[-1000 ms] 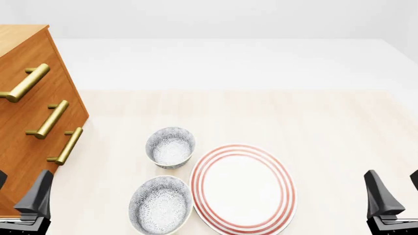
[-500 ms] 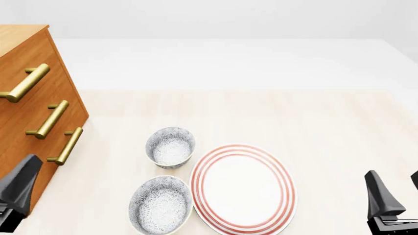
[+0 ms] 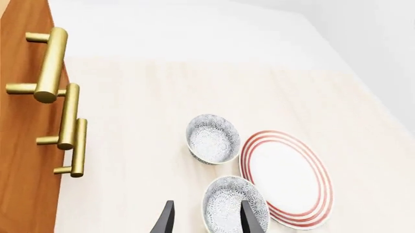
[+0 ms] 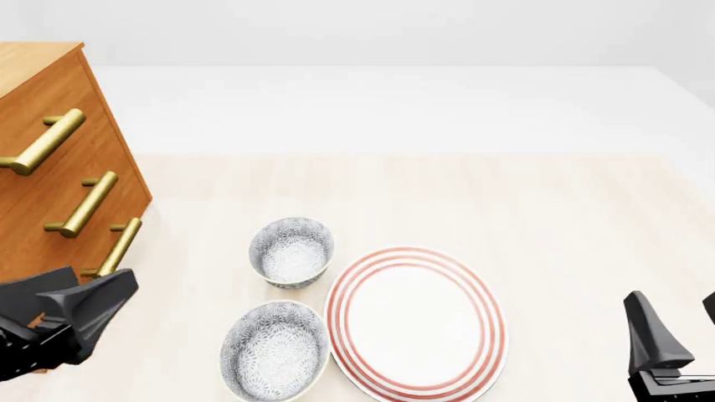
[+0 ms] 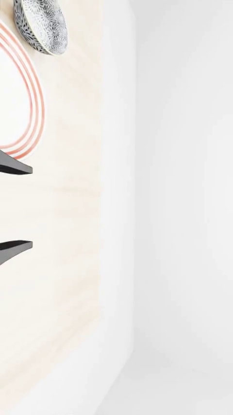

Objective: Stack the bowl in the middle on the bowl at the back.

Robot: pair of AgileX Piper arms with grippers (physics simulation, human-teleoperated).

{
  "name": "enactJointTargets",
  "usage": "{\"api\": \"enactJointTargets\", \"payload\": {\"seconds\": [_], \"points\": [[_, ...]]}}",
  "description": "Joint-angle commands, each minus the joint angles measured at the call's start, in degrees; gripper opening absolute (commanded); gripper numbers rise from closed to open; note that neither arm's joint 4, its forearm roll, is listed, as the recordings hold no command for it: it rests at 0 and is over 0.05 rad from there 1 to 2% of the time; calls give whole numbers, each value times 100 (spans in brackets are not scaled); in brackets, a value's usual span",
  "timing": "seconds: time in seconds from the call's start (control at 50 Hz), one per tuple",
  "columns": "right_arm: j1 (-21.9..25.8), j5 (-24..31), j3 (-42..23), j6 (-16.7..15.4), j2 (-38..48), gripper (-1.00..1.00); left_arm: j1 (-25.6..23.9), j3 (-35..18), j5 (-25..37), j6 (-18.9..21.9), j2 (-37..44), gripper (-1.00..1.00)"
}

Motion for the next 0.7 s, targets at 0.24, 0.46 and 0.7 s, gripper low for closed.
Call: {"api": "enactJointTargets", "payload": {"seconds": [0.24, 0.46, 0.7], "points": [[13, -38, 2, -2, 44, 100, -1137, 301, 122, -378, 1468, 100], [25, -24, 0, 17, 35, 100, -1327, 817, -588, -535, 1906, 100], [34, -5, -1, 5, 26, 100, -1122, 1110, -1341, -655, 2443, 100]]}}
